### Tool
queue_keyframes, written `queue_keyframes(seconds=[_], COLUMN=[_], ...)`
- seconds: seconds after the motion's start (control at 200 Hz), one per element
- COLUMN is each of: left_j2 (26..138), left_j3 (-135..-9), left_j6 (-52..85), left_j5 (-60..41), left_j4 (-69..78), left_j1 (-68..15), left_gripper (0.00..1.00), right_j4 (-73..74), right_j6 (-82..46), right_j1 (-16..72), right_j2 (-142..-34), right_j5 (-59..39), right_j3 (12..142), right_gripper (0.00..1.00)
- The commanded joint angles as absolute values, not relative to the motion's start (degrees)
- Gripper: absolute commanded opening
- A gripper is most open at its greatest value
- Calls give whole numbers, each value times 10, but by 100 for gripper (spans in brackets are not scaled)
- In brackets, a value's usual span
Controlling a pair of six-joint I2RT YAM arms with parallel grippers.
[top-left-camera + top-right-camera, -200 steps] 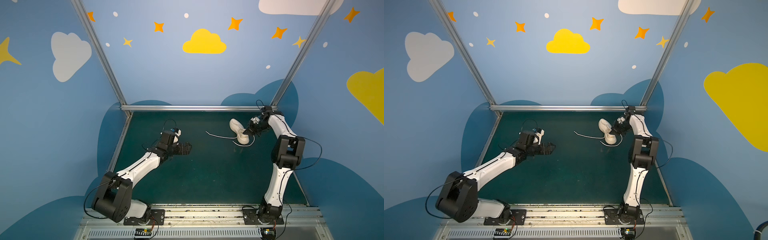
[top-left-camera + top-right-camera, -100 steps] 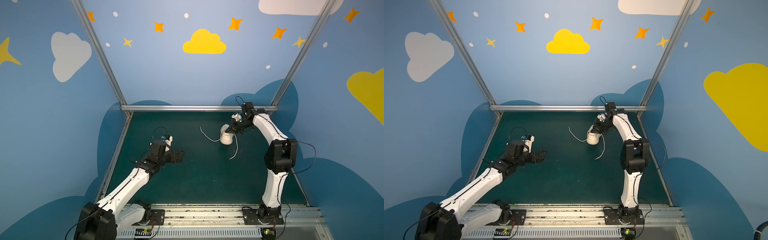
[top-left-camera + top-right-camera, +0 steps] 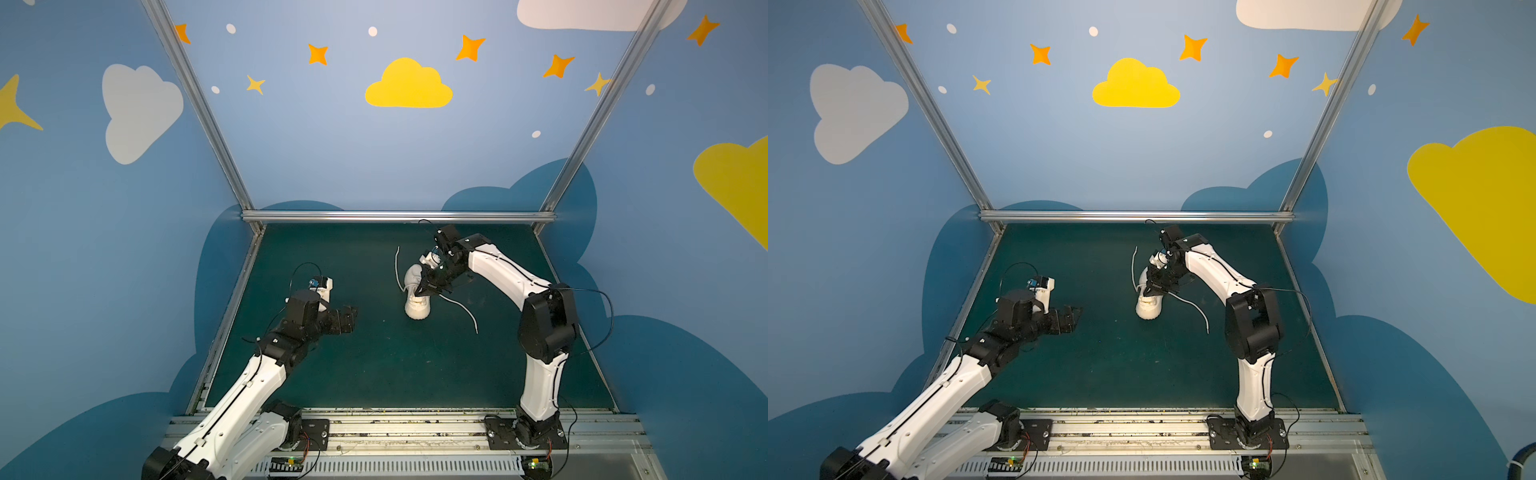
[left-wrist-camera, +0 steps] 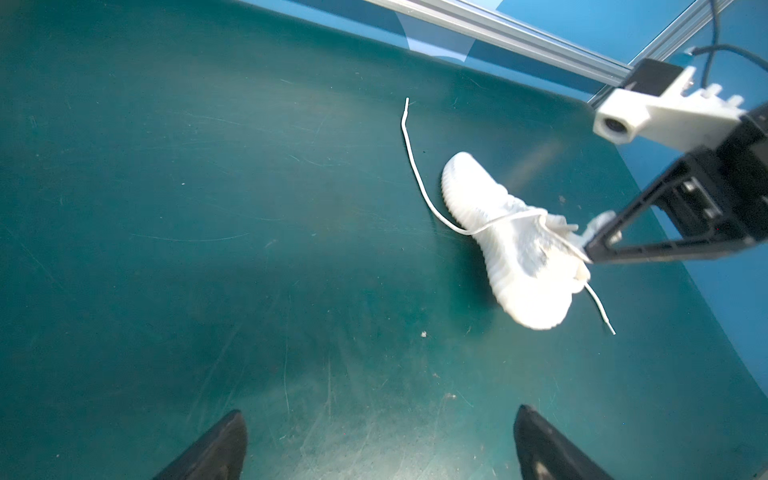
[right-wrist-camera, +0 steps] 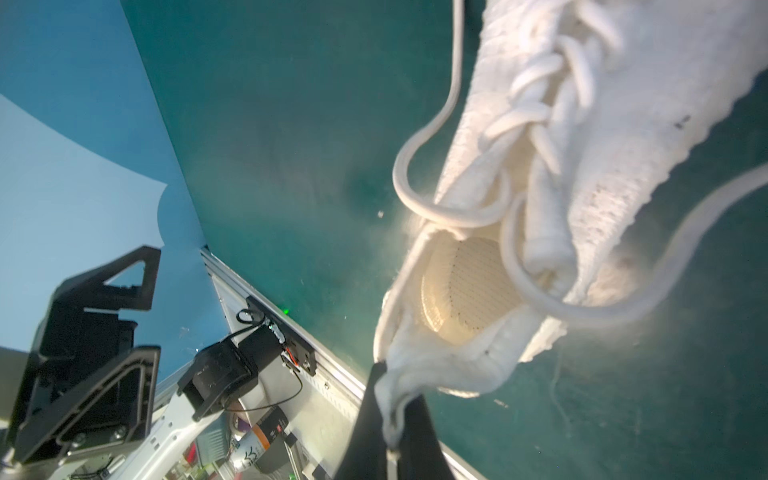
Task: Tie the shoes
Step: 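Drag the sneaker toward the table center with the right gripper, then release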
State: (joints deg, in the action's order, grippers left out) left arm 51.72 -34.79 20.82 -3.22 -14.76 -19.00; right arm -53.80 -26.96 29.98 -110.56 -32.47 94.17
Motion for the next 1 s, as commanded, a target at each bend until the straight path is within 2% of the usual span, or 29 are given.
queue_keyframes(seconds=[0.0, 0.235, 0.4, 0.741, 0.956, 0.996], left_j2=[525, 547, 556, 584, 603, 606], left_j3=[-349, -356, -362, -376, -386, -388], left_j6=[208, 223, 227, 255, 257, 260], left_j5=[-47, -58, -62, -61, -66, -66], left_j4=[-160, -149, -154, -163, -157, -157], left_j1=[-187, -188, -187, -188, -189, -189], left_gripper=[99, 99, 99, 99, 99, 99], right_j4=[-502, -438, -428, -430, -429, -428], right_j6=[-298, -343, -354, -370, -363, -364], right_j1=[316, 345, 366, 367, 364, 364], right_j2=[-1058, -1035, -1034, -999, -1003, -1005], right_j5=[-336, -341, -340, -273, -297, -300], right_j3=[886, 812, 808, 785, 785, 784], right_gripper=[0, 0, 0, 0, 0, 6])
